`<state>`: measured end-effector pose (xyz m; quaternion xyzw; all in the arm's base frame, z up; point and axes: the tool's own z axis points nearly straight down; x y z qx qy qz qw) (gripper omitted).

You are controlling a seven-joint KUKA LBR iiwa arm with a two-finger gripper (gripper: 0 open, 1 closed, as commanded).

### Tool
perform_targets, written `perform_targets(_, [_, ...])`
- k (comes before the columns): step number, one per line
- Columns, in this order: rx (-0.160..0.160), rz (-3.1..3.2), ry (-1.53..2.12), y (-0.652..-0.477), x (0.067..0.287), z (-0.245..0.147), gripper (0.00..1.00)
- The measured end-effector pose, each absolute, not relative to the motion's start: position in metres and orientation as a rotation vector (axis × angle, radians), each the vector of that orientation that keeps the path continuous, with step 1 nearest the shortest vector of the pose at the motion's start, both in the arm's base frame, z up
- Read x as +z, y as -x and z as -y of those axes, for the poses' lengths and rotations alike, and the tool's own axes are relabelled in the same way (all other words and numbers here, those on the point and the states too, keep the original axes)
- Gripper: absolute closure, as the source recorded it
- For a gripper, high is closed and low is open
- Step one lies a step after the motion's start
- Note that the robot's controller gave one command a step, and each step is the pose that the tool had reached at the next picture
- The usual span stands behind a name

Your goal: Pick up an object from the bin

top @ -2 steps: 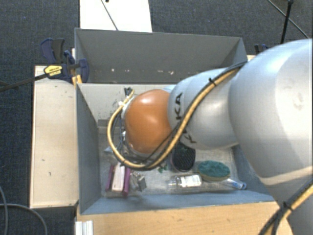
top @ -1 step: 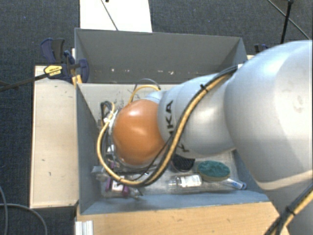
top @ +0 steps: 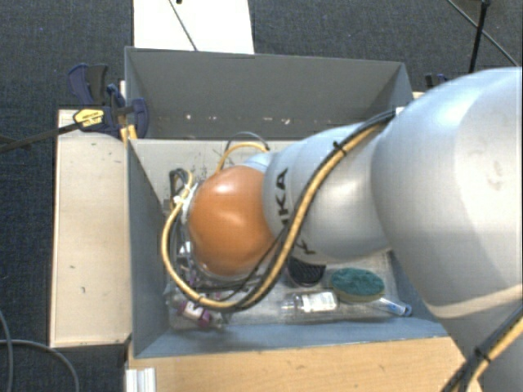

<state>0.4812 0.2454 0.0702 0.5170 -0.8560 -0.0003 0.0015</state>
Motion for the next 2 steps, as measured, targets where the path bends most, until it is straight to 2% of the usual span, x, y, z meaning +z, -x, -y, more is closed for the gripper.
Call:
perform_targets(1, [0.001, 2.682, -1.654, -0.4875, 0.1911, -0.2358, 1.00])
perform_targets(2, [-0.002, 2.678, -1.646, -0.4862, 0.1870, -0.2358, 0.00])
